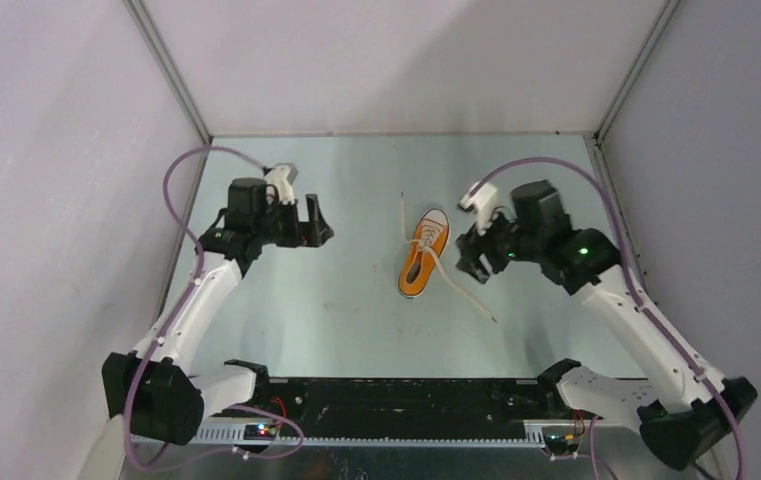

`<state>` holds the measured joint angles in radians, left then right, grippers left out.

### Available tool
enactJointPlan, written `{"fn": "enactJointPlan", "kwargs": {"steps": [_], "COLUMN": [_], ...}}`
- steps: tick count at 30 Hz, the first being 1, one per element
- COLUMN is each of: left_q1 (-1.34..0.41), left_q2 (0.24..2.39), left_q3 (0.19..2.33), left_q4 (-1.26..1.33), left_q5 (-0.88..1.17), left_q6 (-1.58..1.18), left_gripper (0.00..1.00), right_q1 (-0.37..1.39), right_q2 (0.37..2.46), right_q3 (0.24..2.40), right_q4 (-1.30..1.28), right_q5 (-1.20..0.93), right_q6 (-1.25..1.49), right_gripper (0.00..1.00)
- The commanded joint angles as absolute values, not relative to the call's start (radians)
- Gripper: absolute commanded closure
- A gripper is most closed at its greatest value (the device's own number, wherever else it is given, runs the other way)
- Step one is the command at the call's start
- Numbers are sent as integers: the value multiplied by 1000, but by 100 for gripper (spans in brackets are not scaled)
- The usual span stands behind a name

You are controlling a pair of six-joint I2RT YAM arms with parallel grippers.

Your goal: Tie the shoes

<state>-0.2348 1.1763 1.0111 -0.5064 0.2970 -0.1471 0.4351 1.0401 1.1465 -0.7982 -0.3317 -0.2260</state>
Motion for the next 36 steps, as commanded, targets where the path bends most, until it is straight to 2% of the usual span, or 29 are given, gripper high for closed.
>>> {"fn": "enactJointPlan", "kwargs": {"steps": [1,3,9,17,30,33,36], "left_q1": [-131,-104,-98,-66,-63,-63,-63], "left_q2": [1112,1107,1084,1040,1078,1080,1080], "left_q3": [866,855,866,886,903,908,906], "left_q4": [-309,-313,-390,-385,-343,-341,-337], "left_q5": [367,381,339,336,373,376,378], "left_q6": [-419,-431,-372,-388,-427,-430,-436], "left_gripper": [1,1,3,3,3,4,4], "right_q1": [613,703,827,880,908,910,911], "right_q2": [1141,1210,1438,1660,1679,1666,1670], "right_q3": [1143,1148,1215,1268,1248,1246,1241], "right_q4": [-743,-701,-607,-555,-498,-467,-488], "right_q5": [-273,-248,-301,-212,-62,44,60], "right_q6": [-295,-285,-260,-297,-347,-338,-343], "right_gripper": [38,43,42,48,54,52,46]}}
